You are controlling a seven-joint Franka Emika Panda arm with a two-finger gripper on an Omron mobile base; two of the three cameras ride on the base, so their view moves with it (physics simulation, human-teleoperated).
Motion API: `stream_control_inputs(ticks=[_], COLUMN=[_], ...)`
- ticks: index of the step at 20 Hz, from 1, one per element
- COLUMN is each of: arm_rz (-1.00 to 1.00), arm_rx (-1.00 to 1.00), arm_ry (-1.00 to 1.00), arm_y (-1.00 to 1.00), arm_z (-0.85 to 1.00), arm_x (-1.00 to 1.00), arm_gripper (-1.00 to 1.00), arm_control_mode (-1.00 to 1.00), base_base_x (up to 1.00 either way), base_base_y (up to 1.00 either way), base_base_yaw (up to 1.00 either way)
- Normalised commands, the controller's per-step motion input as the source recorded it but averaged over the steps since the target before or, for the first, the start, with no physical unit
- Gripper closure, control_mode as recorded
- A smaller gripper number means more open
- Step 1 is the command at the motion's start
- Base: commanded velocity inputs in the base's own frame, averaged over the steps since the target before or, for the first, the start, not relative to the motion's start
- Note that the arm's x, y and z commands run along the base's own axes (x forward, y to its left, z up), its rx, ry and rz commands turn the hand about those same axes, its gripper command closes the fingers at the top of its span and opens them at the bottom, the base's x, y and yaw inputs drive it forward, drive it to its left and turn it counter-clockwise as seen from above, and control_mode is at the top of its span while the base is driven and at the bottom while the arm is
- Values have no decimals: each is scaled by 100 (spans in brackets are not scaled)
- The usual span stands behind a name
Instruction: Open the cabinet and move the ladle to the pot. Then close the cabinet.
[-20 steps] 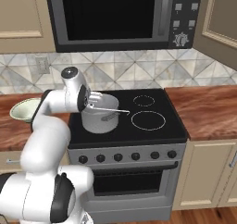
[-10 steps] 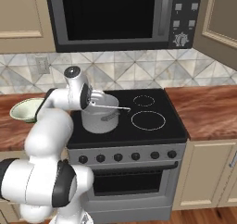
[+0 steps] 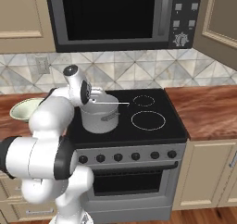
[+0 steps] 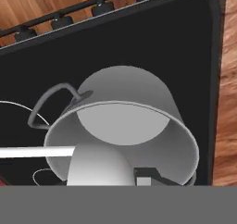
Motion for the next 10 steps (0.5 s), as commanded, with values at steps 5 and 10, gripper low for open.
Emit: stream_control_inputs(ticks=[5, 10], arm_rz=[0, 0], arm_rx=[-2, 0], arm_ry=[2, 2], arm_y=[1, 0], arm_z=[-24, -22], arm_x=[27, 32], arm_gripper=[100, 100], arm_control_mode=[-100, -100], base_base_x=[0, 0], base_base_y=[0, 0], base_base_yaw=[0, 0])
